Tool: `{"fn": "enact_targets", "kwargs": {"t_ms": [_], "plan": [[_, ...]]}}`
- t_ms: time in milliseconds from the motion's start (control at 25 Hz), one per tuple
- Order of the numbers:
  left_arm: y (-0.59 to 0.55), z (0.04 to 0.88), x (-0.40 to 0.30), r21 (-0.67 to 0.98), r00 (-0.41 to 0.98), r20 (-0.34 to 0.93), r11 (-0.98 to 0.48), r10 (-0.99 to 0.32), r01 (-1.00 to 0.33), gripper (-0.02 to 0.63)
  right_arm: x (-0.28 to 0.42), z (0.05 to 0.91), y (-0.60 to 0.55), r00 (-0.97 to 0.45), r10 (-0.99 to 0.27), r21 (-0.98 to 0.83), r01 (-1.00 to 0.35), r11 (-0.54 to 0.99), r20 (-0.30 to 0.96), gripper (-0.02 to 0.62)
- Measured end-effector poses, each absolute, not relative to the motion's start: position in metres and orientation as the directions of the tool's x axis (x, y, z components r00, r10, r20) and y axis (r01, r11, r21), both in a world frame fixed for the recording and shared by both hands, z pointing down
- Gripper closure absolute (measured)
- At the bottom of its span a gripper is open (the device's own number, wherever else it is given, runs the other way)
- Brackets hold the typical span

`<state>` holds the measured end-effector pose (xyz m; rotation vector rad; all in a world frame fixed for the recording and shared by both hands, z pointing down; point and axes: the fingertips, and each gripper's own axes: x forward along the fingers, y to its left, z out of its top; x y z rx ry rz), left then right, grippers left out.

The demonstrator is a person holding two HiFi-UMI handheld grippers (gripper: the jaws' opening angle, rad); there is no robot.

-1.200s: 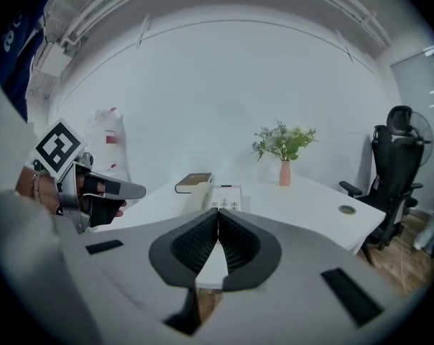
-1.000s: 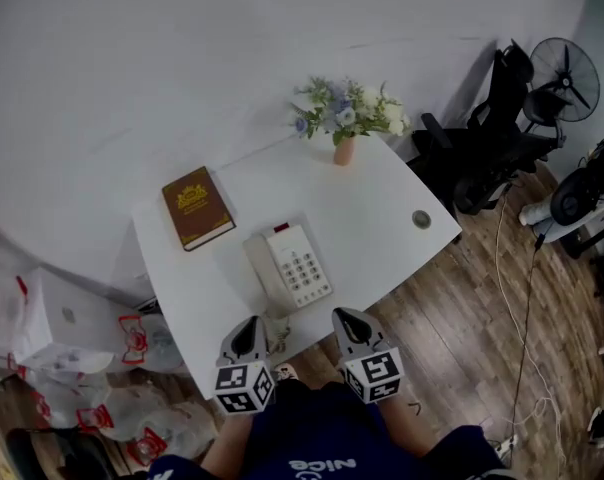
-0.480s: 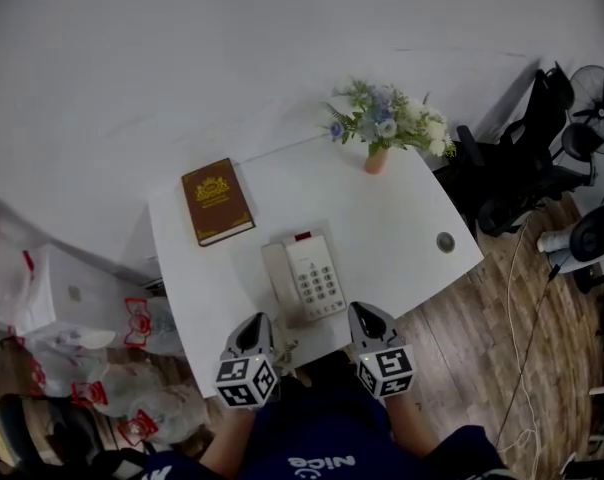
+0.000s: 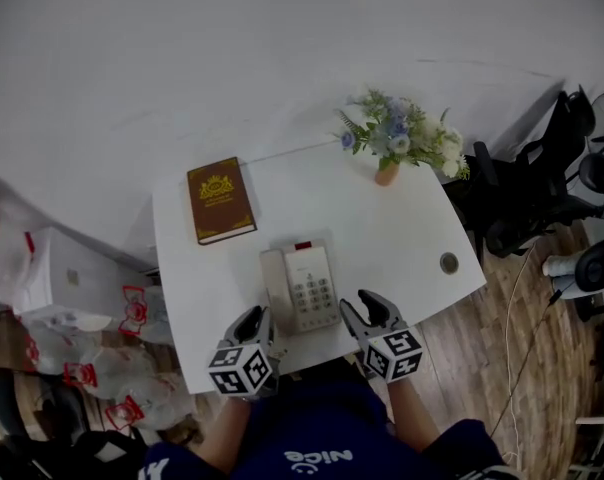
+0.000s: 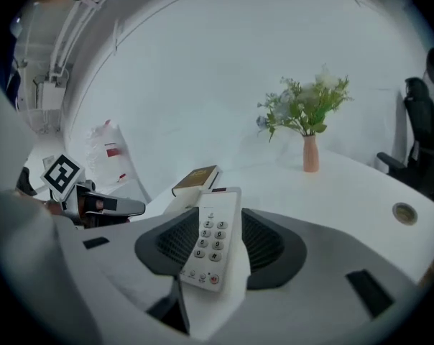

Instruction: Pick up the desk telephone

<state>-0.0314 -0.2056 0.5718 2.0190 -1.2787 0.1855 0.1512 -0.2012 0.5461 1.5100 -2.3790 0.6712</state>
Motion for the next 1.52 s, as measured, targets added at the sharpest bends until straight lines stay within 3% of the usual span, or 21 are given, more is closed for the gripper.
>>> {"fn": "enact_targets", "kwargs": {"t_ms": [80,360,760,1280,1520], "plan": [[-0.209,0.579,-0.028,0.564,0.536,0.486,-0.221,-0.69,-0.796,0.391,0.155,0.554,-0.209,-0.468,-0.759,-0.306,-0.881,0.36,0.453,0.374],[-0.208,0.611,-0.024,0.721,0.618,0.515,-0.09,-0.594,-0.687,0.314,0.158,0.586,-0.237,-0.585,-0.622,-0.479,-0.803,0.354,0.521,0.321],[-0.239,0.628,-0.023,0.841,0.699,0.443,-0.009,-0.562,-0.541,0.29,0.147,0.628,-0.259,-0.691,-0.482,-0.658,-0.703,0.271,0.539,0.305],[-0.252,0.632,-0.01,0.928,0.846,0.296,-0.076,-0.444,-0.365,0.267,0.132,0.643,-0.273,-0.768,-0.405,-0.757,-0.61,0.232,0.495,0.305],[-0.259,0.64,-0.01,0.936,0.854,0.276,-0.08,-0.44,-0.344,0.267,0.129,0.643,-0.278,-0.787,-0.384,-0.782,-0.585,0.217,0.482,0.305]]}}
